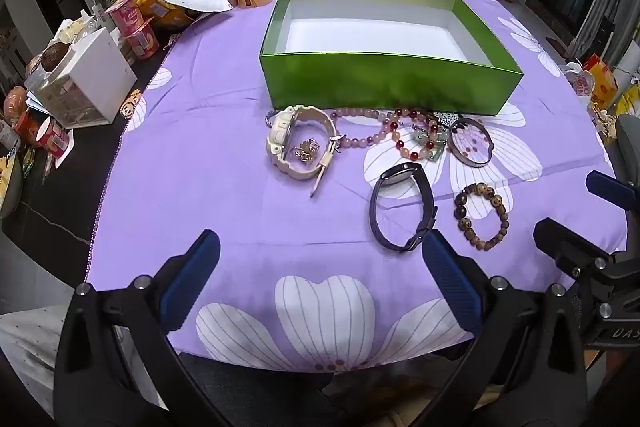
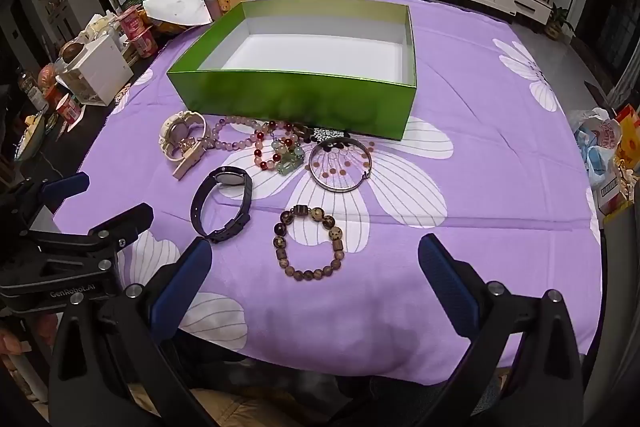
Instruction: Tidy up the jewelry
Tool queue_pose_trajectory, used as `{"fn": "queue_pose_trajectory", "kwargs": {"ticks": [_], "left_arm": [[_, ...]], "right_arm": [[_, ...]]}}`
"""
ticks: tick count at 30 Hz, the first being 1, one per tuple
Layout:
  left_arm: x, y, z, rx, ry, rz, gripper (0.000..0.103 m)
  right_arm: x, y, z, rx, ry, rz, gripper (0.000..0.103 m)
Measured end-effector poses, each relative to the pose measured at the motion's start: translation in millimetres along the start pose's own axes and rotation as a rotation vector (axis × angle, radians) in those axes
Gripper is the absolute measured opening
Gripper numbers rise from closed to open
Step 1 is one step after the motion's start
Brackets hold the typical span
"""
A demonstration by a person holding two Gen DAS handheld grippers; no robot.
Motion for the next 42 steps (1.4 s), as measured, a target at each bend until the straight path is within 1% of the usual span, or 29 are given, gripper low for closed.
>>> {"fn": "queue_pose_trajectory", "kwargs": {"ticks": [4,5,18,19,24,30,31,42], "left_arm": [[0,2,-3,-0.005,-0.009,0.001,0.101],[0,-1,0,-0.013,0.009,0.006,0.101],[2,-12,0,-0.006,0.017,0.005,0.101],[2,-6,5,-0.004,0.017,0.006,0.101],[2,-7,6,-0.007,0.016,0.006,0.101],[2,-11,6,-0.011,0.012,0.004,0.101],[3,-1,5,-0.003,0.011,0.002,0.101],[2,2,1,-0.008,0.008,0.003,0.101]], "right_arm": [[0,-1,0,0.005,-0.002,-0.002,0.102],[0,-1,0,0.005,-0.003,-0.002,0.102],[1,1,0,-0.003,0.004,-0.001,0.102],[1,1,0,-0.002,0.003,-0.001,0.102],[1,5,1,0.0,0.0,-0.002,0.102],[-1,-2,-2,0.001,-0.007,0.007,0.102],[-1,-2,-3,0.0,-0.008,0.007,0.102],[-2,-2,-6,0.0,-0.017,0.007,0.102]]}}
Point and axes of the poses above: each gripper's, at about its wrist camera, not at the fingertips, and z roughly the way its jaws point, y to its left, x to its underside, the point moved 10 cm from there along z, roughly the way its jaws point, and after that the axes turned 13 degrees about z, right-handed, at the moved point
